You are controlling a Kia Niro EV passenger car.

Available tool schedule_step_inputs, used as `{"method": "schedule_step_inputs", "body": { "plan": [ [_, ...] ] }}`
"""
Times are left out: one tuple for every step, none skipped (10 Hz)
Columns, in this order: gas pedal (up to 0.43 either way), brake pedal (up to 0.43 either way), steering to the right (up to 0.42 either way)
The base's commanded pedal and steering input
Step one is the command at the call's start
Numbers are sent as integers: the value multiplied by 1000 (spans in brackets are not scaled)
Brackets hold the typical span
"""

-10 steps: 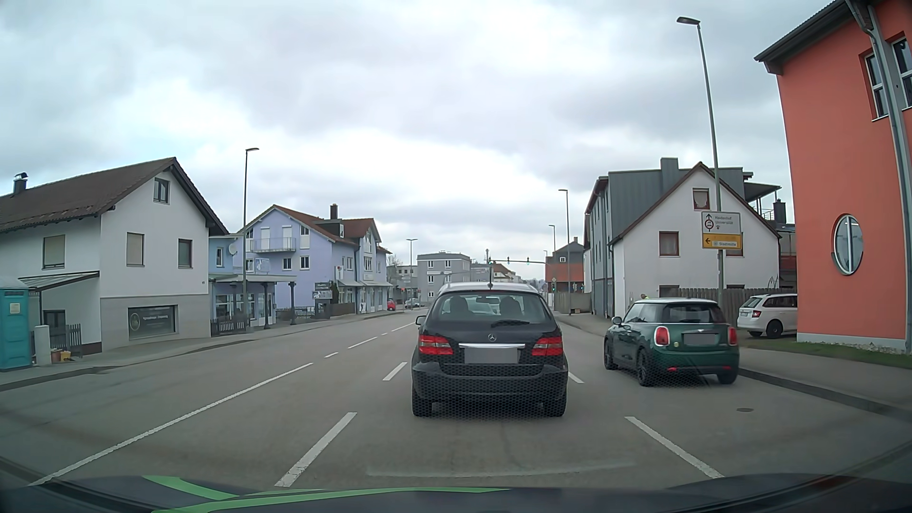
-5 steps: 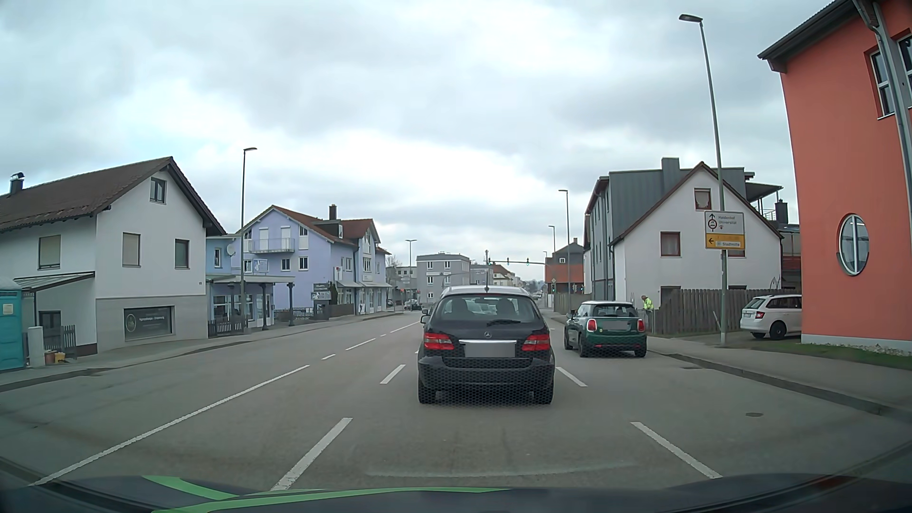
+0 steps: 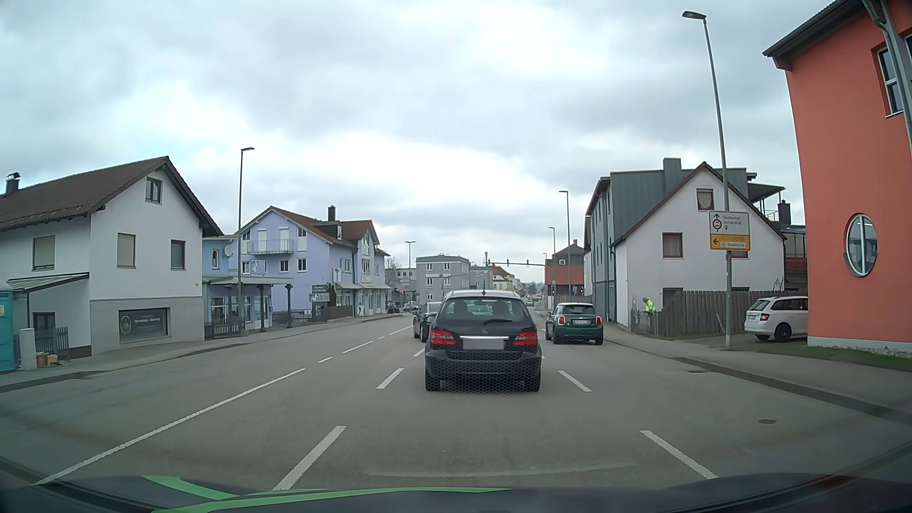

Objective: Follow the waypoints while adhering to traffic rules and regulations

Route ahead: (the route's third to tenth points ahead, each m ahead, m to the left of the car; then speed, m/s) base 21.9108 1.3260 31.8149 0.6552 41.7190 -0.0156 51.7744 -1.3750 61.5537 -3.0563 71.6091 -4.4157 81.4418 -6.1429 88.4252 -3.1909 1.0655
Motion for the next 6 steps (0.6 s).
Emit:
{"method": "schedule_step_inputs", "body": {
  "plan": [
    [138,0,10],
    [157,0,10],
    [189,0,10],
    [220,0,10],
    [228,0,10],
    [240,0,10]
  ]
}}
